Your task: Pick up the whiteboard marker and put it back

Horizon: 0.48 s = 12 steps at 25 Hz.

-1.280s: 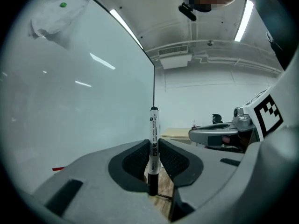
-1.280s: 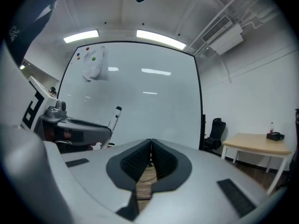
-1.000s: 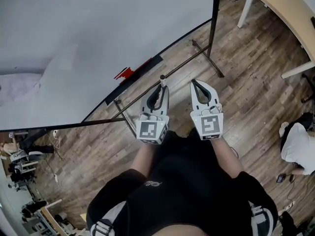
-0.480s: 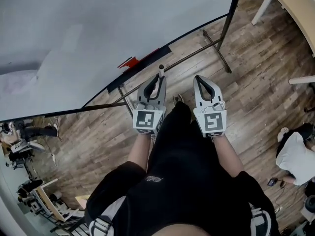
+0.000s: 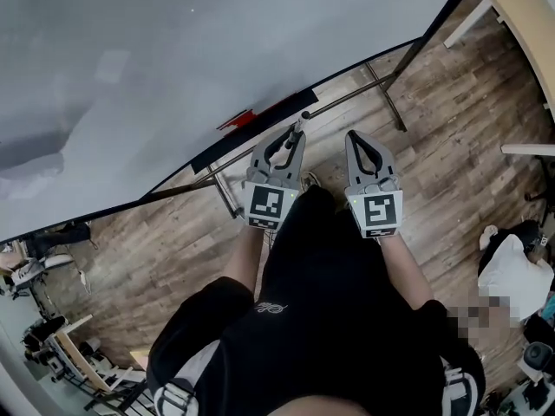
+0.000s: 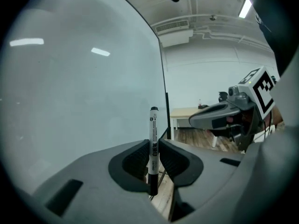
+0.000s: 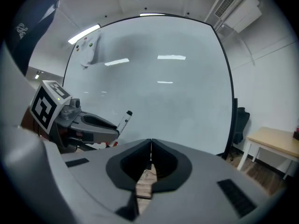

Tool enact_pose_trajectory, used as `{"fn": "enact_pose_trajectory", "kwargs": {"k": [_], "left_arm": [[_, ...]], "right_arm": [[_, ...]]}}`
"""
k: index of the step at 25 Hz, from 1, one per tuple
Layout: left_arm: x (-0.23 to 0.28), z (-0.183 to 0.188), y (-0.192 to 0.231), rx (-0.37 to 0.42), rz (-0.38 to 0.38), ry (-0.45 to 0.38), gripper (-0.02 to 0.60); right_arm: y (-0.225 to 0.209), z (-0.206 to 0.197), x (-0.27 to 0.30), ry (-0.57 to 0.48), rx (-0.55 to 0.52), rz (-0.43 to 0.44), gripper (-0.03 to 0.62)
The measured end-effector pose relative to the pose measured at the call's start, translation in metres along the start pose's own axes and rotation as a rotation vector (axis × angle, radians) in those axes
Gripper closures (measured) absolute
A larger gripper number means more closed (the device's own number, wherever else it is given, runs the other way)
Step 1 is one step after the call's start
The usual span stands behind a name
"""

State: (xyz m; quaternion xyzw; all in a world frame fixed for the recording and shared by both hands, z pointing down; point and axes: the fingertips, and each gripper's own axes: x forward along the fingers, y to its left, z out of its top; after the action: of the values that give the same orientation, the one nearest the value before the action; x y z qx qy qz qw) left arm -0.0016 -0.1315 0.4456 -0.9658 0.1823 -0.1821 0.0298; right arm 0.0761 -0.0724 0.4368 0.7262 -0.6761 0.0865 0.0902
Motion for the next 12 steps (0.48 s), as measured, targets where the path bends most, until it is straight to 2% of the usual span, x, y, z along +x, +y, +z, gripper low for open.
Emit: {"fn": "enact_pose_trajectory", "kwargs": {"k": [6, 12], "left_arm": [[0.012, -0.028, 0.024, 0.076, -0.035, 0.098, 0.514], [0.034, -0.059, 0.038, 0.190, -0.051, 0.234, 0.514]], "right_arm": [[0.011, -0.005, 0.027, 0.048, -0.006, 0.004, 0.591], [0.014, -0.011, 0.056, 0.080, 0.004, 0.073, 0.591]]}}
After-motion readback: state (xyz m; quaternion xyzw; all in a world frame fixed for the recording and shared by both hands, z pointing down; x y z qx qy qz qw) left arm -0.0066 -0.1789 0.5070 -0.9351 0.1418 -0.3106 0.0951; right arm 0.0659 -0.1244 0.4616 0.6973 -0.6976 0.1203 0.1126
